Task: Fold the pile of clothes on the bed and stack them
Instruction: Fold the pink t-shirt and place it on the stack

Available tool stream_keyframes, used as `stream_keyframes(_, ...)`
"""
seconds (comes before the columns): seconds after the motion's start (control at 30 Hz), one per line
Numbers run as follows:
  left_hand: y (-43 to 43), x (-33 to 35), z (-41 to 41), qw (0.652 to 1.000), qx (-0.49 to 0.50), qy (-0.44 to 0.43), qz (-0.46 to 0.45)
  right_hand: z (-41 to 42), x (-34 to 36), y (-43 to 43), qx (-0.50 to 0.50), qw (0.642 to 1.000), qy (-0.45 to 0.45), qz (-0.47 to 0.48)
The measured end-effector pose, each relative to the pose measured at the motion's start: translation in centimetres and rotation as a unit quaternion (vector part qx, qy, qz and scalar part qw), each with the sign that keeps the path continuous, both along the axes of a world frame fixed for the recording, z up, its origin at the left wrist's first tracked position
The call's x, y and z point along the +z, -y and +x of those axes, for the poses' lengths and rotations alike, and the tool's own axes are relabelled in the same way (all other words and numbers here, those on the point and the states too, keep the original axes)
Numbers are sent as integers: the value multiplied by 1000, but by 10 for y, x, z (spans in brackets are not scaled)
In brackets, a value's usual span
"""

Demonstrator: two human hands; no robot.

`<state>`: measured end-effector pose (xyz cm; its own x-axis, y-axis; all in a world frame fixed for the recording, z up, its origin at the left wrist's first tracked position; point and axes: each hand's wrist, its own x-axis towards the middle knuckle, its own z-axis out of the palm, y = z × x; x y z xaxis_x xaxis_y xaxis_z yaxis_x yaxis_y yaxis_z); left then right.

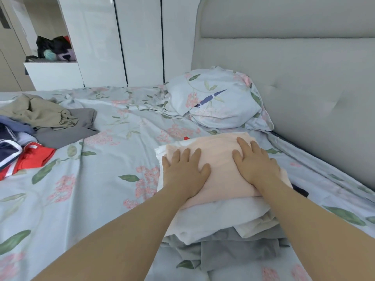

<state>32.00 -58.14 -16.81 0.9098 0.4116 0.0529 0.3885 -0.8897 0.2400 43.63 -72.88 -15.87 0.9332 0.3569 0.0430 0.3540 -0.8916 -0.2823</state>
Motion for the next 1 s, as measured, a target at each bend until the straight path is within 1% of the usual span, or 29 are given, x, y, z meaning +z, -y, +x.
stream_keyframes(0.07, -4, 5, -15, 1000, -15, -11, 10, -19, 7, -3, -16, 999, 27, -39)
stream_keyframes(0.17, -20, 15, -49, 998, -40, -16, 42, -46, 20, -13, -10, 998, 9, -66)
stream_keyframes(0.2, -28, 17, -63, 998, -43, -13, 53, -57, 24, -20, 7, 997, 12, -72)
stream_keyframes(0.27, -46, 17, -95, 997, -34, -12, 74, -85, 31, -41, 73, 994, 21, -80)
stream_keyframes(0.33, -64, 17, -130, 996, -8, -19, 83, -119, 32, -67, 148, 986, 8, -76)
stream_keyframes(0.43, -90, 15, -184, 994, 33, -28, 99, -170, 19, -112, 233, 971, 1, -52)
stream_keyframes(0.5, -111, 9, -222, 991, 63, -40, 110, -205, 4, -142, 273, 961, -10, -38)
stream_keyframes(0.57, -131, -3, -260, 988, 96, -56, 109, -238, -11, -168, 301, 951, -50, -42)
stream_keyframes(0.63, -148, -16, -294, 983, 134, -75, 99, -266, -24, -191, 324, 940, -86, -58)
stream_keyframes(0.73, -170, -36, -336, 971, 202, -104, 79, -298, -41, -221, 348, 929, -101, -74)
stream_keyframes(0.8, -184, -52, -357, 961, 249, -102, 67, -314, -53, -239, 354, 926, -104, -80)
stream_keyframes(0.9, -206, -70, -376, 948, 313, -51, 37, -330, -69, -265, 352, 930, -62, -87)
stream_keyframes(1.0, -238, -78, -376, 943, 330, -29, 35, -332, -78, -292, 338, 938, -24, -76)
